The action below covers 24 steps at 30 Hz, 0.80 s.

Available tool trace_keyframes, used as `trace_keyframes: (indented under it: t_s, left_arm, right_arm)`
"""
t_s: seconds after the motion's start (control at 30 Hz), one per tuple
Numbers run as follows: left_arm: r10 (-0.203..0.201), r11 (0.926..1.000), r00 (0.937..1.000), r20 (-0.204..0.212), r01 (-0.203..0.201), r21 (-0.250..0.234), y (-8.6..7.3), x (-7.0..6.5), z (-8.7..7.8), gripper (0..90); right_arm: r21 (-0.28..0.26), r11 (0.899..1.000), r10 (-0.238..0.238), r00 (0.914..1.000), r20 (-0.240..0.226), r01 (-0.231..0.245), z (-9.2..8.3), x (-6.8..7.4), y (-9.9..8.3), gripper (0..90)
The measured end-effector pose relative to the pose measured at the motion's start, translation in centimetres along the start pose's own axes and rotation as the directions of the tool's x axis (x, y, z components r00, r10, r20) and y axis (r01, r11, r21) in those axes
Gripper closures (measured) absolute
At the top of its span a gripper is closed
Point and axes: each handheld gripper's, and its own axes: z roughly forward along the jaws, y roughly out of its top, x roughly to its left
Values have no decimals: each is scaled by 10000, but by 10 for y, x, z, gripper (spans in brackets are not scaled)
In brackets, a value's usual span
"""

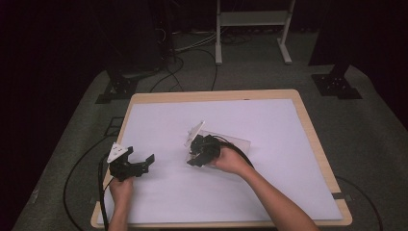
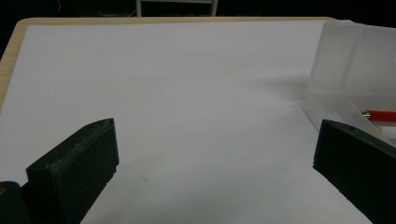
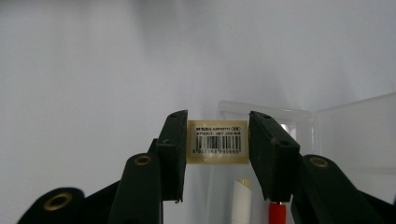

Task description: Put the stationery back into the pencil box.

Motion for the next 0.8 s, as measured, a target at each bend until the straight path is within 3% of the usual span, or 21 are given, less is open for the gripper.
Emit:
trace_keyframes:
  t_s: [0.3, 0.8]
  left_arm:
    - [-9, 10000, 10000, 16, 9, -16, 0, 0, 0, 0]
    - [70, 10000, 10000, 18, -70, 9, 0, 1, 0, 0]
  right_arm:
    - [-54, 9998, 205, 9996, 173, -204, -2, -8, 0, 578]
    - [17, 9972, 751, 9967, 312, -752, 14, -25, -5, 578]
